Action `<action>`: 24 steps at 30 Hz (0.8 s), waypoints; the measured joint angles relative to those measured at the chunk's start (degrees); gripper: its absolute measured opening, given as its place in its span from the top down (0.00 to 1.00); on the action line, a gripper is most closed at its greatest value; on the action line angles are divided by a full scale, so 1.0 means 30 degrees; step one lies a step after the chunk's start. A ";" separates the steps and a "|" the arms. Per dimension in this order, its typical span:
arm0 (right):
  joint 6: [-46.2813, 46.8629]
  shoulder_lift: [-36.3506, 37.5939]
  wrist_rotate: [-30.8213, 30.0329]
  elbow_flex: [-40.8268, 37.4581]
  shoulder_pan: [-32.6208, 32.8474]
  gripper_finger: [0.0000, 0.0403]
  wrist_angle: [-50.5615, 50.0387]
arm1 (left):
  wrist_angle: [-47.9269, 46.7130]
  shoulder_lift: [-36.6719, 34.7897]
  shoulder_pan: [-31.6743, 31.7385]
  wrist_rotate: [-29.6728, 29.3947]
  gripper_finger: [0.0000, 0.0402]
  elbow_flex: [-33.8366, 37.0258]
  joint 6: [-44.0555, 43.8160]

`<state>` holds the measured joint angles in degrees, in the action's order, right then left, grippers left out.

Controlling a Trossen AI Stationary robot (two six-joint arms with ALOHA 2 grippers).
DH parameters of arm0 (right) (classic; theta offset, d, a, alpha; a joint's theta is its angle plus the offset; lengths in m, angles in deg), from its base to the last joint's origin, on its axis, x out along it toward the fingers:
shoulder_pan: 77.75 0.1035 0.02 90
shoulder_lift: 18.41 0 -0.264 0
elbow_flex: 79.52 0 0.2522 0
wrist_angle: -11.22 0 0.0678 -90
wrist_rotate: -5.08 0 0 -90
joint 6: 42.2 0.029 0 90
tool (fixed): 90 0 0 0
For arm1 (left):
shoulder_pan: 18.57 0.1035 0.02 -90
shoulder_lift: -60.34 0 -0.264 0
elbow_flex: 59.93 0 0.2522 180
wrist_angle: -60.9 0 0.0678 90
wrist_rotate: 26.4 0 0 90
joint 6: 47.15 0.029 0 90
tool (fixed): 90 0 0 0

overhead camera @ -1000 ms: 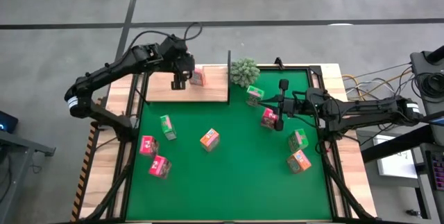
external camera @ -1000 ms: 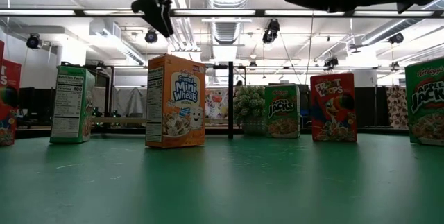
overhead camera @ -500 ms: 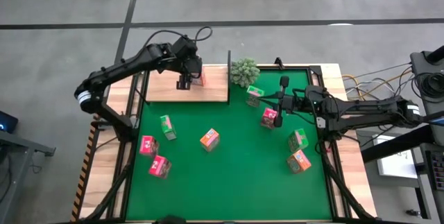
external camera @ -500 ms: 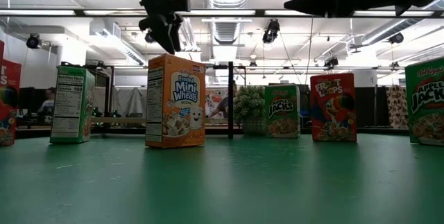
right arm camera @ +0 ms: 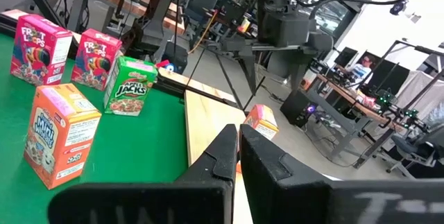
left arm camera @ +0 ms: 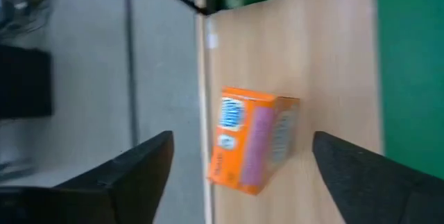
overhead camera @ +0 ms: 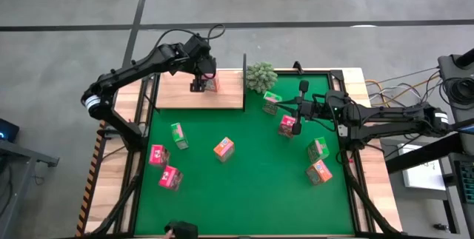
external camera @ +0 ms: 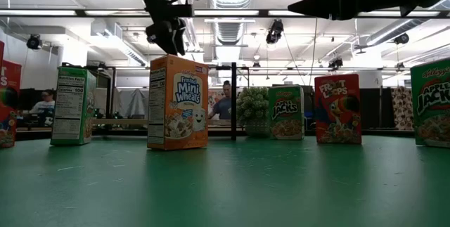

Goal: Stack cereal on shelf
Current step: Put the top orange cereal box on the shelf

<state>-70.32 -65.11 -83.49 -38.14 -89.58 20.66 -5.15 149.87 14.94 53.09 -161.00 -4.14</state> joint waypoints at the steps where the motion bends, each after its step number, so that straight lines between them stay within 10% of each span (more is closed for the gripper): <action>1: 0.0000 0.0000 0.0000 0.0000 -0.0003 0.98 0.0000 | 0.0222 0.0049 -0.0034 -0.0517 0.14 0.0000 0.0000; 24: -0.0351 0.0000 0.0000 0.0000 -0.0003 0.98 -0.0037 | -0.0090 0.2558 0.1281 0.1190 0.12 0.0000 0.0435</action>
<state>-71.38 -65.11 -83.49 -38.14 -89.59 20.55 -5.42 157.55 18.78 56.66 -161.00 -2.84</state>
